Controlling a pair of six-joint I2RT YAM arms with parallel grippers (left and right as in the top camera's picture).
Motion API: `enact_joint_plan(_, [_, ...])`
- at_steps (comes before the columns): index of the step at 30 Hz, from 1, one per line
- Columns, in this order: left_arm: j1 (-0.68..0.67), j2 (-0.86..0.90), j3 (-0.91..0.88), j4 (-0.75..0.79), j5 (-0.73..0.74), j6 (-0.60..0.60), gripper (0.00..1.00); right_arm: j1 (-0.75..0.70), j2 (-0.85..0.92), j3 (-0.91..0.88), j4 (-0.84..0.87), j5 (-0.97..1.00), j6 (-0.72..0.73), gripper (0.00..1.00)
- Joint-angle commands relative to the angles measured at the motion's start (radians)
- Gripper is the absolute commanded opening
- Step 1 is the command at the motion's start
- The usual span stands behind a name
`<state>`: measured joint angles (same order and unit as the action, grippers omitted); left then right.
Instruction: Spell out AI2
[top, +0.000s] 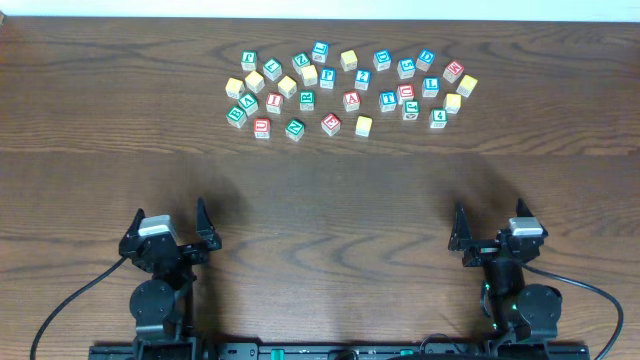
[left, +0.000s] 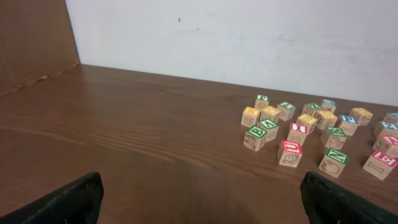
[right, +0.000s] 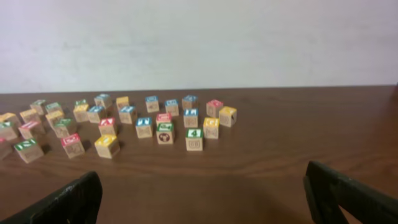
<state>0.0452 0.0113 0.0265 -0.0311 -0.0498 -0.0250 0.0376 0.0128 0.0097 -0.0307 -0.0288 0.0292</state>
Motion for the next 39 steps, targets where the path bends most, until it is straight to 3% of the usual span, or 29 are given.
enact_joint_plan(1, [0.005,0.007,0.018,-0.032,-0.002,0.013,1.00,-0.006,-0.003,0.001,0.016,-0.032,-0.027,0.99])
enact_joint_plan(14, [0.005,0.247,0.245,-0.036,-0.002,-0.005,1.00,-0.006,0.042,0.136,0.015,-0.033,-0.027,0.99])
enact_joint_plan(20, [0.005,0.405,0.394,-0.068,-0.002,-0.006,1.00,-0.006,0.162,0.248,0.012,-0.035,-0.027,0.99])
enact_joint_plan(27, [0.005,0.578,0.610,-0.208,0.018,-0.005,1.00,-0.006,0.393,0.428,-0.008,-0.101,-0.027,0.99])
enact_joint_plan(39, [0.004,0.909,1.043,-0.489,0.044,-0.004,1.00,-0.006,0.918,1.022,-0.458,-0.176,-0.028,0.99])
